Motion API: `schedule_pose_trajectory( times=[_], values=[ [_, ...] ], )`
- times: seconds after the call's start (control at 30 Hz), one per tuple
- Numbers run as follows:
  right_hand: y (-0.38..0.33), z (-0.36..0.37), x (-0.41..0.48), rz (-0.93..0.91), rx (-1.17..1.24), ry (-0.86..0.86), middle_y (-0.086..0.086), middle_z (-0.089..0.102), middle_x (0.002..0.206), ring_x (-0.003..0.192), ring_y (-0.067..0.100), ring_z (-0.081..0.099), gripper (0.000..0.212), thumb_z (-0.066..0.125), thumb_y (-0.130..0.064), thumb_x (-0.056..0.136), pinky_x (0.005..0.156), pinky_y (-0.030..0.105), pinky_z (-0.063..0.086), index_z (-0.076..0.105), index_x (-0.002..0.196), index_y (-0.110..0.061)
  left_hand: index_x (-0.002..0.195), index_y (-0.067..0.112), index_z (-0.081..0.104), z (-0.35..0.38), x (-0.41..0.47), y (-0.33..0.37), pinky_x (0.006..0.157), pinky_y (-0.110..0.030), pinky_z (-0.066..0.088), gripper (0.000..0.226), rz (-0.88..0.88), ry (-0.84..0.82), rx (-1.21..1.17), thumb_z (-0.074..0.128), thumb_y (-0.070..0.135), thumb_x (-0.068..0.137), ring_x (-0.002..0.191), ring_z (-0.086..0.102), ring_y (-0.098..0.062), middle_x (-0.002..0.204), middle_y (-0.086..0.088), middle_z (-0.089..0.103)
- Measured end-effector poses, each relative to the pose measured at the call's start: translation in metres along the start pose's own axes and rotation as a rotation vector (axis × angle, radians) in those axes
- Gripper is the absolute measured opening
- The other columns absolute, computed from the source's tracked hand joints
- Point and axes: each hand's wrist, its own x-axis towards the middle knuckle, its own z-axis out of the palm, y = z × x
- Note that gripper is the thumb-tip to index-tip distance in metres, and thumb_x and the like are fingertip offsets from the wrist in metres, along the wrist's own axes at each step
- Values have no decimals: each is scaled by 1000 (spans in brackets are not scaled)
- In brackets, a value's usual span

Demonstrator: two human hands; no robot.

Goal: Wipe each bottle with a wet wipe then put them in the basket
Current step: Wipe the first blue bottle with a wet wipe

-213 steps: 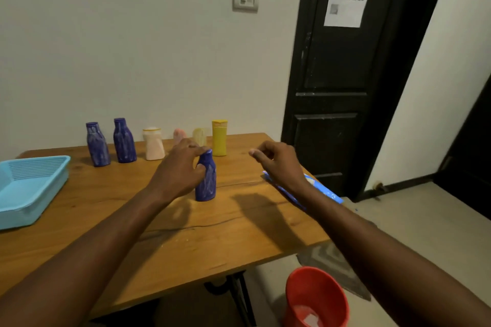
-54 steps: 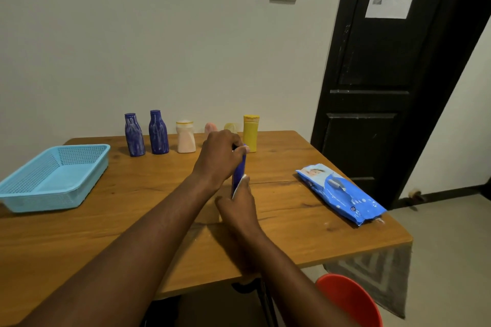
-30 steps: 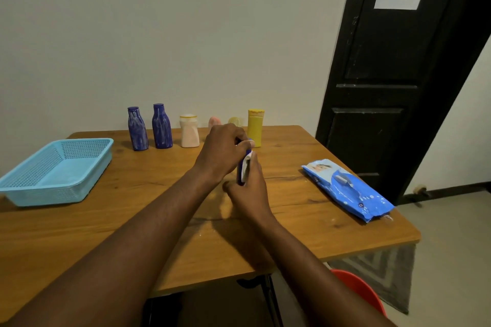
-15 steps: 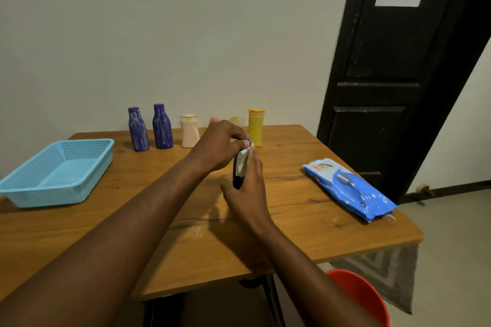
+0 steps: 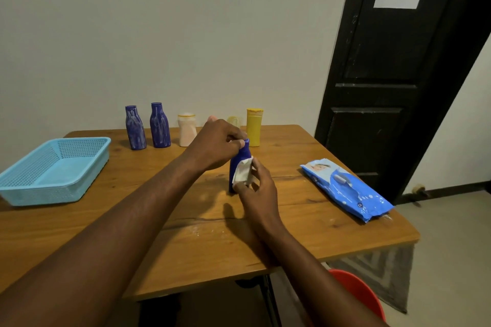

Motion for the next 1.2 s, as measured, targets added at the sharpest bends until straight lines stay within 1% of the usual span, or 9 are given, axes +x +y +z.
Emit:
schedule_pose_trajectory(
  times=[0.07, 0.2, 0.33, 0.5, 0.63, 0.77, 0.93, 1.03, 1.2],
  values=[
    [-10, 2, 6, -45, 0, 20, -15, 45, 140, 130, 5, 43, 73, 65, -3, 93, 81, 1, 47, 35, 157, -21, 111, 20, 78, -1, 0, 1, 74, -10, 41, 23, 18, -7, -7, 67, 26, 92, 96, 56, 0, 115, 8, 73],
    [-23, 3, 27, -62, -8, -2, -2, 52, 149, 135, 16, 48, 71, 55, 4, 91, 101, 33, 55, 40, 155, -22, 100, 26, 81, 0, 1, 0, 89, -39, 54, 18, 17, 6, -2, 72, 35, 87, 105, 58, -15, 87, 30, 61],
    [-13, -3, 24, 16, -51, -68, -3, 62, 131, 120, 14, 59, 61, 60, 1, 89, 82, 24, 54, 49, 144, -22, 104, 20, 79, 2, 3, -1, 91, -38, 50, 17, 0, 13, 6, 71, 27, 90, 111, 55, -17, 87, 26, 57],
    [7, -7, 1, 54, -52, -70, -16, 67, 119, 112, 2, 63, 52, 62, -4, 91, 89, 27, 57, 56, 135, -31, 105, 23, 75, 8, 1, 0, 90, -40, 50, 15, -11, 38, 60, 65, 26, 94, 112, 54, -18, 105, 10, 66],
    [-2, -1, -9, -2, 10, -48, -26, 59, 119, 111, -14, 57, 62, 60, -3, 95, 85, 14, 53, 44, 145, -35, 110, 19, 76, 8, -1, -2, 83, -32, 51, 25, -6, 30, 77, 68, 33, 91, 107, 56, -14, 112, 6, 71],
    [-18, 2, 6, -26, 55, -57, -15, 55, 135, 122, 4, 54, 71, 61, -2, 92, 81, 17, 55, 39, 153, -28, 106, 21, 79, 6, -2, 0, 81, -28, 47, 23, -19, 94, 82, 72, 34, 88, 103, 56, -11, 101, 9, 72],
    [-10, 1, 18, 100, -55, -106, -2, 65, 119, 107, 17, 63, 49, 64, -6, 89, 74, 20, 51, 54, 135, -20, 108, 18, 78, 5, -2, 6, 80, -25, 44, 20, -24, 93, 82, 69, 24, 91, 104, 55, -12, 92, 9, 65],
    [3, 0, 5, 121, -109, -112, -4, 66, 123, 112, 12, 63, 49, 64, -7, 90, 82, 21, 53, 55, 136, -22, 110, 14, 77, 6, -3, 8, 84, -30, 51, 22, -34, 75, 93, 67, 19, 91, 109, 57, -16, 106, 2, 73],
    [-12, 11, -8, 11, 33, -53, -6, 58, 139, 125, 12, 57, 77, 64, -11, 86, 102, 39, 55, 36, 157, -27, 103, 15, 80, 2, -2, 6, 86, -40, 58, 22, -29, 55, 91, 64, 20, 89, 107, 59, -20, 103, 3, 74]
  ],
)
